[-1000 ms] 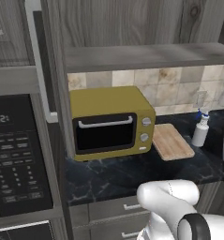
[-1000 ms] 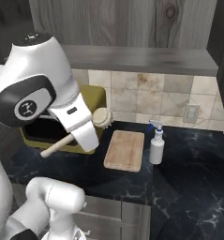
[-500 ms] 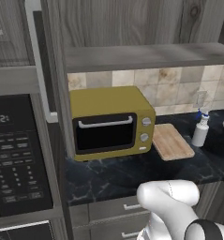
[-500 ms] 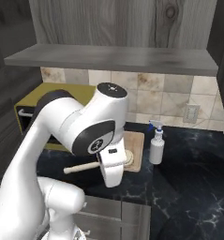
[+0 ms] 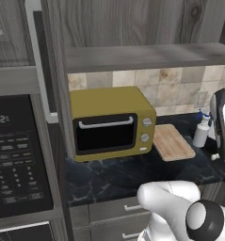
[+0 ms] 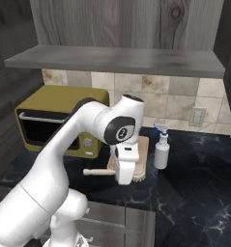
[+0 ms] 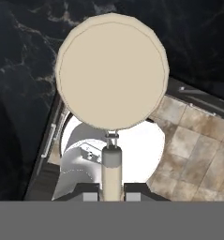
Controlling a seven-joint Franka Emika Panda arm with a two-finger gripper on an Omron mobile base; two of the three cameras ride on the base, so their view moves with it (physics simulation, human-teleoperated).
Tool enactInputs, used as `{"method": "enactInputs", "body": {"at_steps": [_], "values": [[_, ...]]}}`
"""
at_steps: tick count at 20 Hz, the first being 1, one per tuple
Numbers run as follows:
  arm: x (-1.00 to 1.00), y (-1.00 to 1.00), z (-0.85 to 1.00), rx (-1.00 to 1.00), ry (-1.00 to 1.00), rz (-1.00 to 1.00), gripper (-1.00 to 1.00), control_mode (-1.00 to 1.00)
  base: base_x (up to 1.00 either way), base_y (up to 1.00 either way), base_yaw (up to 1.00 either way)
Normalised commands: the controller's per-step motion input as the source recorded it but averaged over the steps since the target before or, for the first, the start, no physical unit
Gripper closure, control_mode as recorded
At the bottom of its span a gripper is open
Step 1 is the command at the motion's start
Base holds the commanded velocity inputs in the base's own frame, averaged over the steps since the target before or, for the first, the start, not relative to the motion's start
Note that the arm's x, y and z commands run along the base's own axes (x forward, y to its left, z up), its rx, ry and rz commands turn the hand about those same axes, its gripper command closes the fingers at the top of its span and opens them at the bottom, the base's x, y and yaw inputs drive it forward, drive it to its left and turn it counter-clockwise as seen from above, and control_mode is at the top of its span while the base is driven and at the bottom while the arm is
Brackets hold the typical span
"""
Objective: Grab the spray bottle from the cabinet, then place it next to the cutting board for sanitizing. Then grab the dish brush from the countertop next to the sink and place it next to the cutting board.
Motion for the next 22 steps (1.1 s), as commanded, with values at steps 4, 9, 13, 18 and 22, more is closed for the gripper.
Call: {"method": "enactInputs", "body": {"at_steps": [4,9,13,18,22], "values": [[0.37,-0.41,-0.69,0.05,0.17,0.01,1.00,-1.00,0.00,0.00,0.00],[0.40,-0.26,-0.60,0.00,0.07,0.00,1.00,-1.00,0.00,0.00,0.00],[0.30,-0.09,-0.49,0.00,0.00,0.00,1.00,-1.00,0.00,0.00,0.00],[0.14,-0.05,-0.41,0.00,0.00,0.00,1.00,-1.00,0.00,0.00,0.00],[0.07,-0.09,-0.40,0.01,-0.04,0.00,1.00,-1.00,0.00,0.00,0.00]]}}
